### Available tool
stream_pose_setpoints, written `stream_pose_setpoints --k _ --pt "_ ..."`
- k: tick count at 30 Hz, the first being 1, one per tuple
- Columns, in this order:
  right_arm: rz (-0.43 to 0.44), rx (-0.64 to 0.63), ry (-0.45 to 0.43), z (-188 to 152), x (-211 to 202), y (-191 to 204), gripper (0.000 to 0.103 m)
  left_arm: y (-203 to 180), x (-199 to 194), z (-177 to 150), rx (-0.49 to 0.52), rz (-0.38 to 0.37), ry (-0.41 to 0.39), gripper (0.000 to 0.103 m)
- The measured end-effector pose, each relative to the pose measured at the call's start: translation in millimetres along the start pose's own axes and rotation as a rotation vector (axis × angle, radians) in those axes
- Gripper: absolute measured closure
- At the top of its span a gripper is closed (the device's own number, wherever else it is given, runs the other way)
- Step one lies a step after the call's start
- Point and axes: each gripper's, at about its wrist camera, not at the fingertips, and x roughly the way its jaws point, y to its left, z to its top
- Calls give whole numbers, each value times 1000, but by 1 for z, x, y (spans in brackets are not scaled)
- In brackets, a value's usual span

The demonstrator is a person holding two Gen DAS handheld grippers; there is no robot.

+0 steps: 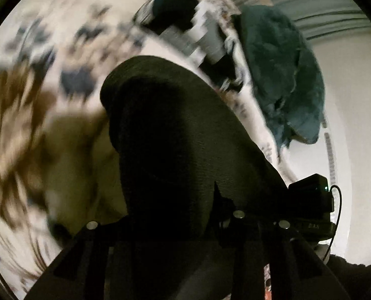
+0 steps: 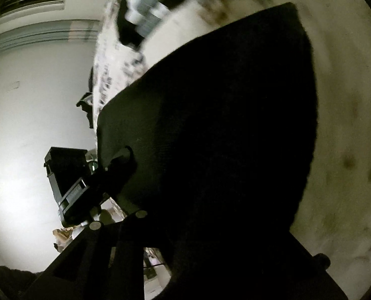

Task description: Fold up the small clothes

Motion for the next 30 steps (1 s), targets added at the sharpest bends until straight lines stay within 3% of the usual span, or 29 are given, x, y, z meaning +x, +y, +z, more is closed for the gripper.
stream_pose_setpoints --k 5,10,13,19,23,25,27,29,30 --pt "24 -40 -95 58 -31 49 78 -48 -16 86 92 -9 -36 75" --pt "45 -81 -194 153 -43 92 78 -75 -4 190 155 20 -68 74" --pt "48 -86 -228 215 -35 104 78 -78 22 259 175 58 -73 74" --pt "8 -79 -228 337 -21 96 78 -55 72 341 200 166 -43 74" --pt "-56 -69 -184 399 20 98 78 -27 96 367 152 196 14 73" --pt "-90 -68 -149 412 29 99 75 -15 97 371 124 181 20 70" --pt "-131 -66 -126 422 29 103 66 -11 90 368 101 162 9 69" --pt "-219 -75 -155 398 11 96 46 -12 83 362 93 182 -5 61" --pt "-289 -85 -176 392 3 89 42 -14 79 356 91 209 -14 59"
